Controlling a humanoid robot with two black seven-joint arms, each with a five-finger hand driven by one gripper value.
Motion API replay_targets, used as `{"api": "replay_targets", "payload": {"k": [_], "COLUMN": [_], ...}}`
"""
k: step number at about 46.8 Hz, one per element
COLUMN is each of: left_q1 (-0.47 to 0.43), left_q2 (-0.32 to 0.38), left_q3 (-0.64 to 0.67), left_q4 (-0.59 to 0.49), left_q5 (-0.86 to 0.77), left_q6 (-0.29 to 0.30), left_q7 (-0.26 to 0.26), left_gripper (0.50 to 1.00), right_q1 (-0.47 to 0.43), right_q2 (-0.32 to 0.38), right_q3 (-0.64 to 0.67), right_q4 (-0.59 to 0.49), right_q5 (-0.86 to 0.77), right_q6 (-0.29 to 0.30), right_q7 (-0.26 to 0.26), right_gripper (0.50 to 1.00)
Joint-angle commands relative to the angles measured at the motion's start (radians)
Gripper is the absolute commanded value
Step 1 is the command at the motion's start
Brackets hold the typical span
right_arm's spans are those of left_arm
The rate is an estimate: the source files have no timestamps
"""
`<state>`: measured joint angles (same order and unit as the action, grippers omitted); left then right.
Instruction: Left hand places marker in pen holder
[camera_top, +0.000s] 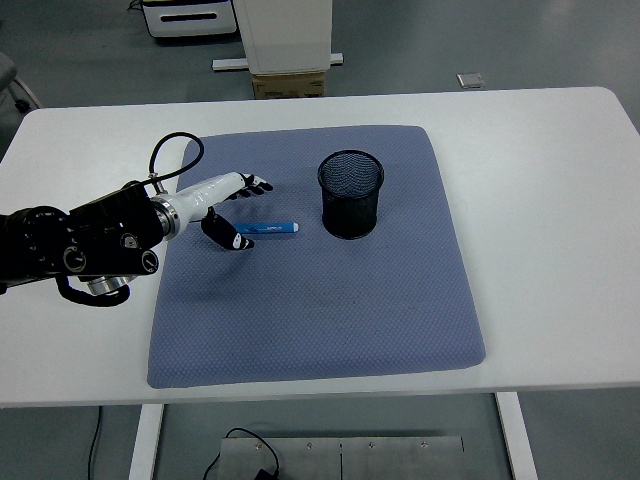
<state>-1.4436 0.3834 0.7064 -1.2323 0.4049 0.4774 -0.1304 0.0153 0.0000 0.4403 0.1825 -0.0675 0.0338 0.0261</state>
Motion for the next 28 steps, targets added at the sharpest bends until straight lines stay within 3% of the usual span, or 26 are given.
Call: {"api": "replay_targets", "payload": {"k": [1,9,17,28], "left_q1": [0.0,0.0,0.0,0.002], "left_q2": [-0.001,-0.008,-0.012,-0.015], "left_q3": [0.002,0.005,0.008,0.01], "left_q4": [0.001,0.017,0.022,0.024], "left_q5": [0.002,0.005,0.014,0.014], "left_q6": [-0.003,-0.006,-0.008,-0.016], "left_q7": [0.0,0.0,0.0,0.0], "left_gripper": [0.821,0.81,0.725,0.71], "right_q1": [0.0,0.0,0.0,0.0], "right_q2": [0.0,0.0,0.0,0.0], "right_q3": [0.0,0.0,0.0,0.0], "right_q4": [0.0,0.0,0.0,0.0], "right_q5": [0.0,0.0,0.0,0.0], "right_q6": [0.0,0.0,0.0,0.0], "right_q7": [0.0,0.0,0.0,0.0], "right_gripper": [1.0,1.0,1.0,1.0]}}
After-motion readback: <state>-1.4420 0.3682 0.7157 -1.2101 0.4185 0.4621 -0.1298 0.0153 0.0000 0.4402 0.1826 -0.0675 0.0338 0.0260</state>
